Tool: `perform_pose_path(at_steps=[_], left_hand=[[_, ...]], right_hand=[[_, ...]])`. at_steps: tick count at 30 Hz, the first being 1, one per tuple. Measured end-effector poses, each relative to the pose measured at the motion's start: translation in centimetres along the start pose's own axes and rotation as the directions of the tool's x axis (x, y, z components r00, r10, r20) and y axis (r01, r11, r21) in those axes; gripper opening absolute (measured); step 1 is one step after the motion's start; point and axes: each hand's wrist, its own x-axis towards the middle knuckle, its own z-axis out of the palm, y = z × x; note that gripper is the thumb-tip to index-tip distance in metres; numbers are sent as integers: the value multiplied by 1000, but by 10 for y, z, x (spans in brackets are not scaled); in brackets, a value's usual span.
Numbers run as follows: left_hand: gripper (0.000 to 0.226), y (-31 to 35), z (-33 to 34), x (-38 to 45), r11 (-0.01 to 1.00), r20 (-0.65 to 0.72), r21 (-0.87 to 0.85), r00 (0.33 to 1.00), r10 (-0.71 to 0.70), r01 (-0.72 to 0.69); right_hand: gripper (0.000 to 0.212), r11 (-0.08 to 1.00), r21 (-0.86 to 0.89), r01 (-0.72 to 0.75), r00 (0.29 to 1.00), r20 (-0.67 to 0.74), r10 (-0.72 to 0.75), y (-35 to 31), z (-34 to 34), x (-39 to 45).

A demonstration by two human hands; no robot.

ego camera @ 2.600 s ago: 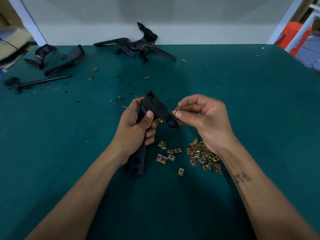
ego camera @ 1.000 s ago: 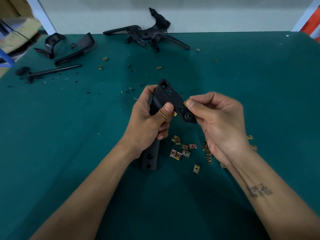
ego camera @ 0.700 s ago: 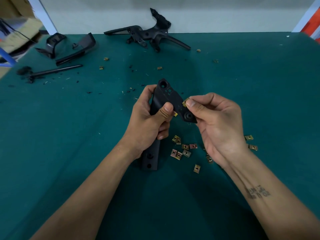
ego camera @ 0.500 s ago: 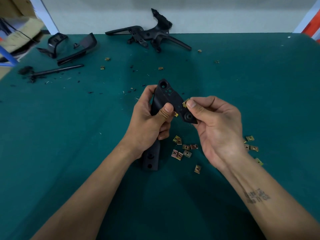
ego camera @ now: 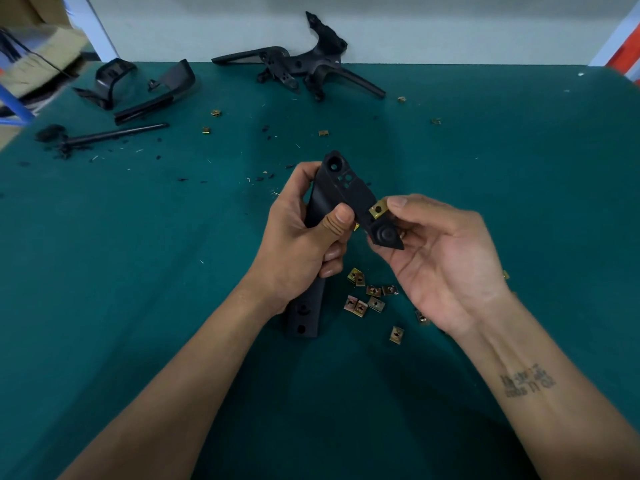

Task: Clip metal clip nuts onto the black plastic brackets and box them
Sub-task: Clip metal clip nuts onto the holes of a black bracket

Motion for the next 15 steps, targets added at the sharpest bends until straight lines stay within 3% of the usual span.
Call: perform_pose_path(at_steps=[7, 15], left_hand=[[28, 1, 0, -1, 1000, -12, 7, 1000, 14, -14], [23, 4, 1, -2, 999, -28, 35, 999, 22, -21]], right_hand=[[8, 980, -135, 145, 989, 47, -140, -1, 2, -1], [7, 973, -170, 158, 985, 101, -142, 0, -1, 1]])
